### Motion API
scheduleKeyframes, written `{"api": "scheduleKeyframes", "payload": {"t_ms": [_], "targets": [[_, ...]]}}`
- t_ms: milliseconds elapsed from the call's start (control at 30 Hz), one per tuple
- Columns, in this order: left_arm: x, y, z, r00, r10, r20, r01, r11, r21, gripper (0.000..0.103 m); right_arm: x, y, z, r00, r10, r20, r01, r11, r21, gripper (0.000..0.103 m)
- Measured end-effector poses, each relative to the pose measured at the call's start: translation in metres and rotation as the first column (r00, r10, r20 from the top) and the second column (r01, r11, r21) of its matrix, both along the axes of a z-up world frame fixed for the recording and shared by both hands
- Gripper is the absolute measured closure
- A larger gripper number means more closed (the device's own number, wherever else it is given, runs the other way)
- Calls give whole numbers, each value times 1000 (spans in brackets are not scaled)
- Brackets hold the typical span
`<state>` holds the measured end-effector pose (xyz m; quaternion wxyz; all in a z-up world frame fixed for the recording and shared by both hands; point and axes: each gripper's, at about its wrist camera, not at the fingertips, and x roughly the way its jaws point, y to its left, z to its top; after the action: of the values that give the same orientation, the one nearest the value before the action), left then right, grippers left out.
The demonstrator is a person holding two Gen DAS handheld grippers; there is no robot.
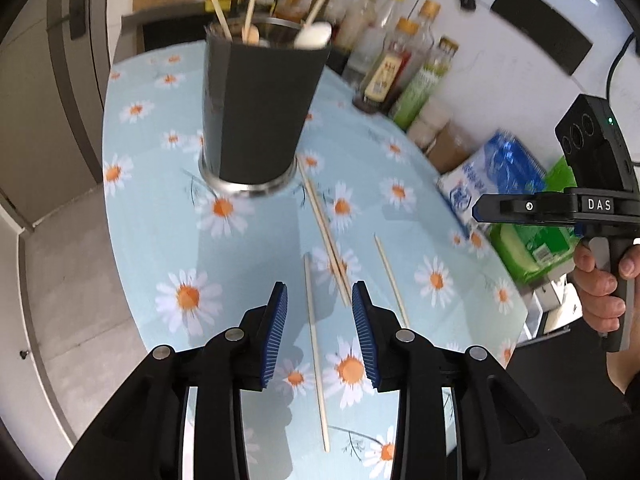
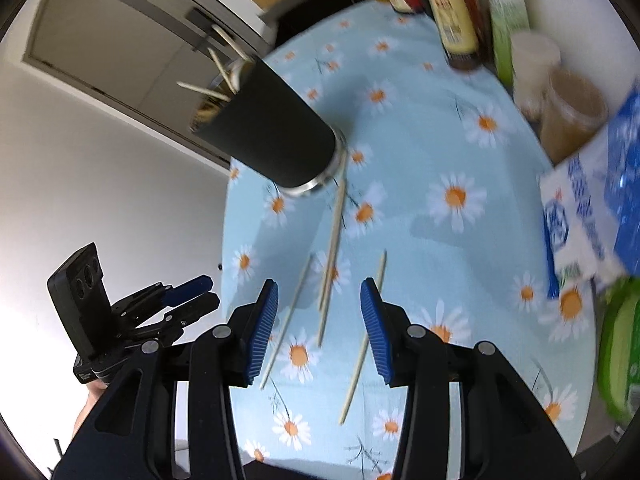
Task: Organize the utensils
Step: 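Withdraw both open grippers from the cup back over the table, then lower the right gripper onto a wooden chopstick and close on it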
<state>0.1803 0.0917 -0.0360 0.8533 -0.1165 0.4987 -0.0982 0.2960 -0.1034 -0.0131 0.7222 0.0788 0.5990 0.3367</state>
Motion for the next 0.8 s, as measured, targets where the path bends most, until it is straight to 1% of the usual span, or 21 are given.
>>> {"api": "scheduleKeyframes", "payload": {"t_ms": [100, 333, 467, 533, 600, 633, 800], "targets": [[2, -6, -8, 999, -10, -44, 11, 1000, 12, 70, 0, 1, -15, 997, -5, -78, 3, 1000, -27, 59], [8, -20, -27, 989, -30, -146, 38, 998, 55, 70, -1, 12, -39, 986, -7, -169, -13, 993, -116, 59], [10, -24, -39, 978, -45, -202, 58, 997, 59, 70, 0, 23, -54, 982, -15, -190, -19, 984, -175, 62], [10, -26, -47, 972, -49, -229, 68, 995, 79, 70, 2, 27, -64, 979, -25, -203, -17, 979, -203, 67], [11, -26, -52, 967, -44, -250, 67, 994, 86, 70, 3, 32, -75, 976, -32, -215, -19, 973, -230, 75], [12, -25, -56, 964, -37, -262, 64, 994, 94, 70, 2, 35, -80, 975, -34, -217, -21, 969, -247, 76], [13, -22, -64, 959, -31, -281, 58, 994, 91, 70, 1, 48, -94, 982, -39, -185, -25, 943, -333, 81]]}}
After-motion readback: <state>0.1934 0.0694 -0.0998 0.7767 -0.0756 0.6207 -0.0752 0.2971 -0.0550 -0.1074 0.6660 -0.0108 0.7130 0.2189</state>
